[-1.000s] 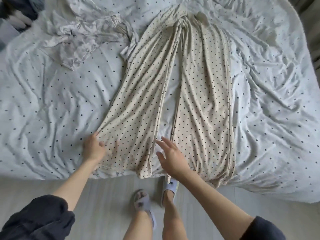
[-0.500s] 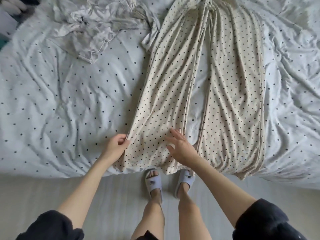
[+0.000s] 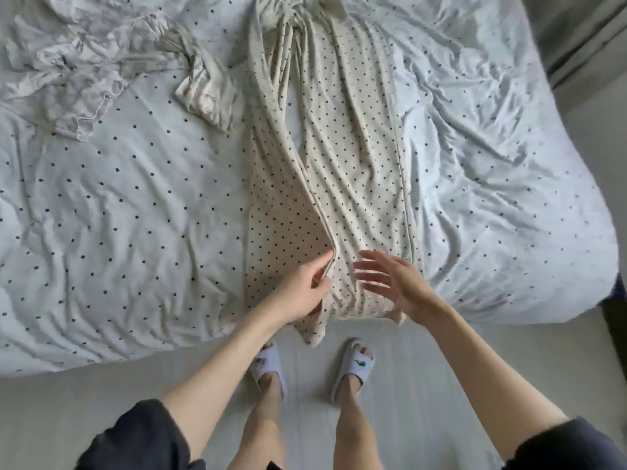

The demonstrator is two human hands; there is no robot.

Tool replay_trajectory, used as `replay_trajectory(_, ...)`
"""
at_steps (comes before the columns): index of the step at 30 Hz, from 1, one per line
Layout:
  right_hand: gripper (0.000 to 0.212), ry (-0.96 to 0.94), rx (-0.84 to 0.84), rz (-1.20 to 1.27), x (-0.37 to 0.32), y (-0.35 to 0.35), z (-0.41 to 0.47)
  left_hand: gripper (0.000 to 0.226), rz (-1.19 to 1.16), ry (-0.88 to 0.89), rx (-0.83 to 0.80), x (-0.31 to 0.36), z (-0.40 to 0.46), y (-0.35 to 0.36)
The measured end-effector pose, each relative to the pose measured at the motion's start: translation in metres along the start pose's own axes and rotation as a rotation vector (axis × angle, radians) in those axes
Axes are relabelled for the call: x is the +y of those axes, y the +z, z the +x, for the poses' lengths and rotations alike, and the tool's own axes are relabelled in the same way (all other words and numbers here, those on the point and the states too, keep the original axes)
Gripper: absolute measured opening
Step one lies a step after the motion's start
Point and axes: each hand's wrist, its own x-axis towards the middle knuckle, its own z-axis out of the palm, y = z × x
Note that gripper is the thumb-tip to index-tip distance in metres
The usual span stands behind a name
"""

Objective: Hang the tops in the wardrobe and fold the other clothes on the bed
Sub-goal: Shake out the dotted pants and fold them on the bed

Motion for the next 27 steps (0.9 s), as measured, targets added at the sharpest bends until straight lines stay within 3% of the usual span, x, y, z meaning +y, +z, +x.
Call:
replay_trajectory(7,0.028,-0.005,0.032,-0.13,0.0,-0.106,0.007,0.057,0.159,0.05,0.031,0.045,0.063,0.121)
replay_trajectory(13,0.026,-0.059,0.036,-0.395,-0.01,-0.138,0.04,0.055,0.266,0.033,0.078,0.042,0.101,0.177)
replay_trajectory(18,0.026,-0.226,0.039,-0.706,-0.022,-0.13,0.067,0.074,0.327,-0.063,0.018,0.035,0.12,0.186)
replay_trajectory(21,0.024,-0.287,0.087,-0.877,-0.026,-0.113,0.081,0.067,0.286,-0.114,-0.002,0.031,0.119,0.181)
replay_trajectory(27,0.011,-0.294,0.183,-0.994,-0.023,-0.107,0.1,0.039,0.18,-0.089,0.303,0.018,0.097,0.127)
